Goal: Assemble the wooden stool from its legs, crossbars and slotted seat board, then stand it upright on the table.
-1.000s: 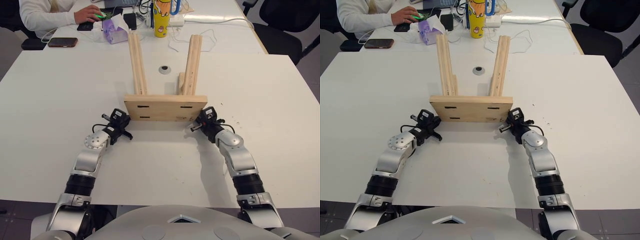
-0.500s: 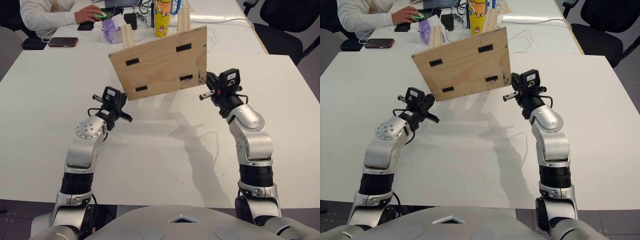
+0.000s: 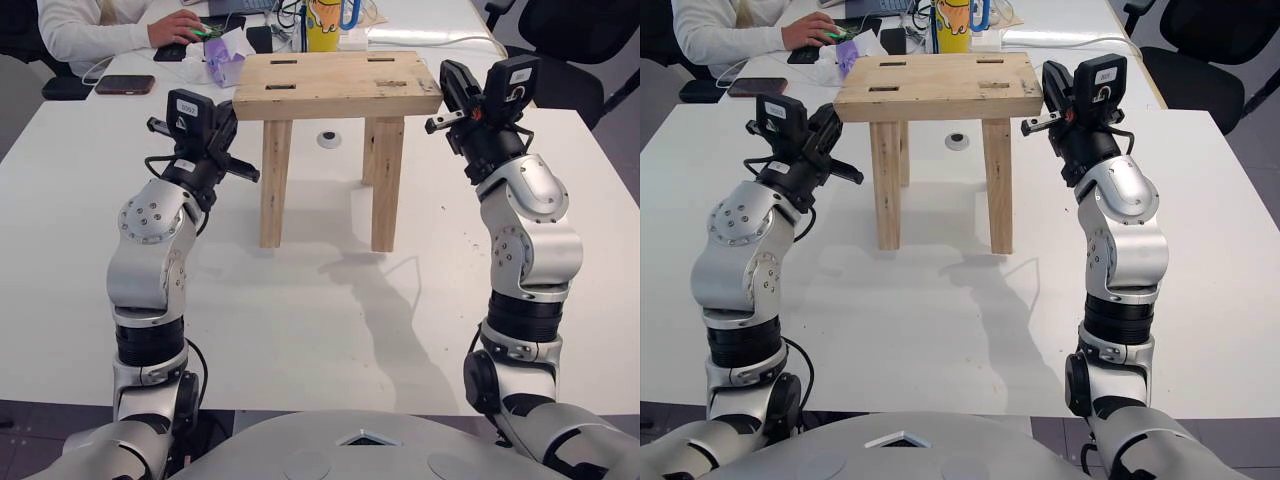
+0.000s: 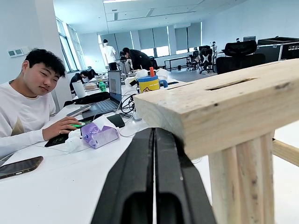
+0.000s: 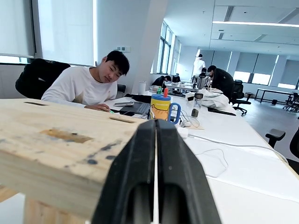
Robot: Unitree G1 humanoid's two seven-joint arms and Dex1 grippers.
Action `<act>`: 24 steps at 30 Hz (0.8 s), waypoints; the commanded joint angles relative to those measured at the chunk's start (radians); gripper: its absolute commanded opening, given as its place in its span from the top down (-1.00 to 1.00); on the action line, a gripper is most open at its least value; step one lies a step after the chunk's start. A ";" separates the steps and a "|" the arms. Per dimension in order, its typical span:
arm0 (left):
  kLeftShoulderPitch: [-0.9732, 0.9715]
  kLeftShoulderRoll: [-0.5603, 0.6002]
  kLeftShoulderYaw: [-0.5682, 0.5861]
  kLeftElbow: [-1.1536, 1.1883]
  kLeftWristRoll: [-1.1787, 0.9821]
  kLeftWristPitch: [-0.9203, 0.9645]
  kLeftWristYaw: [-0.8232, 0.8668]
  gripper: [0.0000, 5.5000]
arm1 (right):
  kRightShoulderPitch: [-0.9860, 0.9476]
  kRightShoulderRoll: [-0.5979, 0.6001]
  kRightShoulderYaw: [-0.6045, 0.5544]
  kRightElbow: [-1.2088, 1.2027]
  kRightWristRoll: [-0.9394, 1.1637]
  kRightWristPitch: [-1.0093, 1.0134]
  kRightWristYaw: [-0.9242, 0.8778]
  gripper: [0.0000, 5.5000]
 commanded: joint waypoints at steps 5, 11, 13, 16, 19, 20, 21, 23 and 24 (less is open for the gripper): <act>0.061 -0.005 -0.020 0.136 0.050 -0.066 0.055 1.00 | 0.034 0.014 0.074 0.097 -0.131 -0.182 -0.084 0.99; 0.132 -0.014 0.032 0.304 0.118 -0.216 0.176 1.00 | 0.163 0.025 0.033 0.251 -0.194 -0.358 -0.181 0.99; 0.179 -0.036 0.031 0.352 0.115 -0.277 0.184 1.00 | 0.217 0.023 0.039 0.324 -0.196 -0.400 -0.169 0.99; 0.256 -0.069 0.007 0.397 0.106 -0.376 0.175 1.00 | 0.296 0.028 0.041 0.414 -0.174 -0.448 -0.130 0.99; 0.312 -0.093 -0.009 0.423 0.104 -0.449 0.167 1.00 | 0.355 0.037 0.035 0.456 -0.150 -0.482 -0.103 0.99; 0.325 -0.102 -0.007 0.431 0.097 -0.463 0.168 1.00 | 0.368 0.040 0.033 0.462 -0.145 -0.490 -0.098 0.99; 0.335 -0.106 -0.006 0.435 0.092 -0.474 0.168 1.00 | 0.377 0.040 0.034 0.464 -0.145 -0.499 -0.095 0.99; 0.349 -0.110 -0.010 0.436 0.094 -0.492 0.165 1.00 | 0.383 0.042 0.036 0.465 -0.134 -0.508 -0.084 0.99; 0.352 -0.114 -0.010 0.439 0.089 -0.500 0.163 1.00 | 0.384 0.043 0.036 0.466 -0.132 -0.512 -0.082 0.99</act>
